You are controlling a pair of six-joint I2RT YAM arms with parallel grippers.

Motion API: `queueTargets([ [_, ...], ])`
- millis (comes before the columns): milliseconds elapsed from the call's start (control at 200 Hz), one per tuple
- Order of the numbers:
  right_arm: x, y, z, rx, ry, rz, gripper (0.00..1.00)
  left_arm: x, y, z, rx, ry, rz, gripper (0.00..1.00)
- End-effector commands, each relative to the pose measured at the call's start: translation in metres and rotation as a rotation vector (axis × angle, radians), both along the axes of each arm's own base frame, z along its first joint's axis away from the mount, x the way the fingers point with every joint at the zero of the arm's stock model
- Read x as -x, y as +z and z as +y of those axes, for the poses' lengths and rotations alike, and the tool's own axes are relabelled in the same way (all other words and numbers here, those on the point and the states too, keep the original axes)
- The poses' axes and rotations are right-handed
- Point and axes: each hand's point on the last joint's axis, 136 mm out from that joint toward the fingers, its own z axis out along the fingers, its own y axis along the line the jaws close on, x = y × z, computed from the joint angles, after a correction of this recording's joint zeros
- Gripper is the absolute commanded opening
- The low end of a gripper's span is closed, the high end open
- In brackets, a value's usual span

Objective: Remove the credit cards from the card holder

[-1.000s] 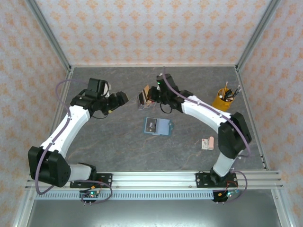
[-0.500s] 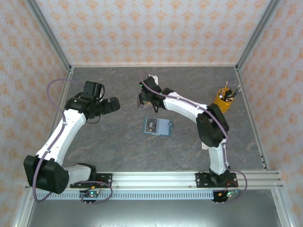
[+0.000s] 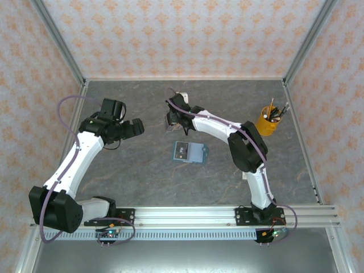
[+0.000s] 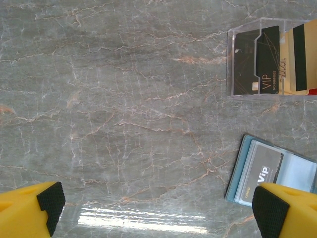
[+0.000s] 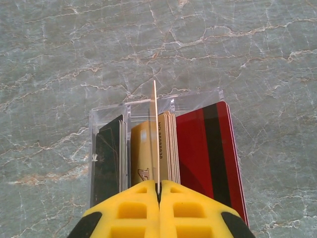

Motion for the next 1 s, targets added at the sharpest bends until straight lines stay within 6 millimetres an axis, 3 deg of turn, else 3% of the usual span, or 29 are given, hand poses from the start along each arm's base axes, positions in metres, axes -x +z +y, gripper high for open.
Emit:
queueTargets([
  [0,-0.006,0.001,-0.004,0.015,-0.015,-0.007,0.06,0.006,-0.011,0.004,-0.022,-0.004,0.042,1.0],
  [130,-0.005,0.005,-0.005,-0.004,-0.01,0.003,0.17,0.005,-0.013,0.004,-0.022,-0.004,0.049,1.0],
  [335,0.005,0.04,-0.016,-0.076,-0.021,-0.014,0.27,0.004,-0.013,0.001,-0.004,-0.009,0.053,1.0],
  [480,0.029,0.059,-0.028,-0.143,-0.034,0.002,0.35,0.003,-0.015,-0.005,0.023,-0.021,0.059,1.0],
  [601,0.057,0.063,-0.041,-0.218,-0.062,0.055,0.4,0.002,-0.017,-0.012,0.056,-0.042,0.063,1.0],
  [701,0.087,0.052,-0.044,-0.29,-0.047,0.152,0.44,0.002,-0.019,-0.016,0.072,-0.062,0.067,1.0],
  [841,0.125,0.022,-0.05,-0.316,-0.073,0.293,0.46,0.001,-0.02,-0.023,0.111,-0.076,0.061,1.0],
  [996,0.152,-0.014,-0.041,-0.349,-0.068,0.41,0.44,-0.002,-0.021,-0.034,0.172,-0.091,0.059,1.0],
])
